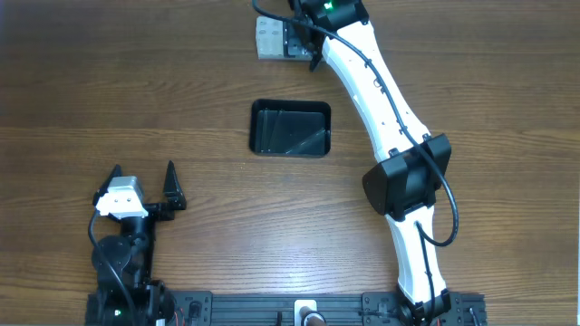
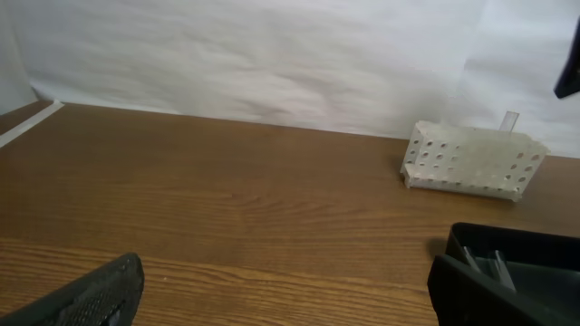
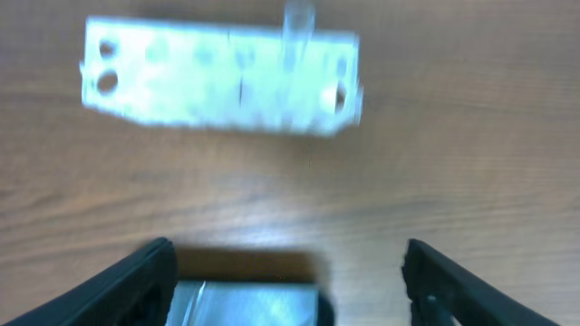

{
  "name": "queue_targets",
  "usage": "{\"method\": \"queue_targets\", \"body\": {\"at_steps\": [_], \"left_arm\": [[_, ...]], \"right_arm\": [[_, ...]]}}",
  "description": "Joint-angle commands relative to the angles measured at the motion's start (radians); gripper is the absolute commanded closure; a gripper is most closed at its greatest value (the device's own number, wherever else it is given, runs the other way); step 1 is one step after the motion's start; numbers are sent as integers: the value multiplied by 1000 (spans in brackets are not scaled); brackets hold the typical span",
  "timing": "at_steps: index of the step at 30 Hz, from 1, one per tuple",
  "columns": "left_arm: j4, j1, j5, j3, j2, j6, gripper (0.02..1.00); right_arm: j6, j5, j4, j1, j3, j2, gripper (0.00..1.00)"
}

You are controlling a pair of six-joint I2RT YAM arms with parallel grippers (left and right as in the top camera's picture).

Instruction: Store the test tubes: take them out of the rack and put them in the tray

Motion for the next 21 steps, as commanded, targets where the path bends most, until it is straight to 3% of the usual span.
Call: {"method": "queue_targets", "body": {"at_steps": [1,6,15,21], "left_arm": [[-4,5,14,-4,-3,11,23],[-4,5,14,-4,-3,11,20],[-4,5,14,-4,-3,11,23],[-4,5,14,-4,-3,11,20]], "right_arm": [[-79,91,127,-9,19,3,202],[-77,96,246,-39,19,25,207],[-52,92,282,-85,19,97,205],[-68,50,340,-87,18,136,200]]}}
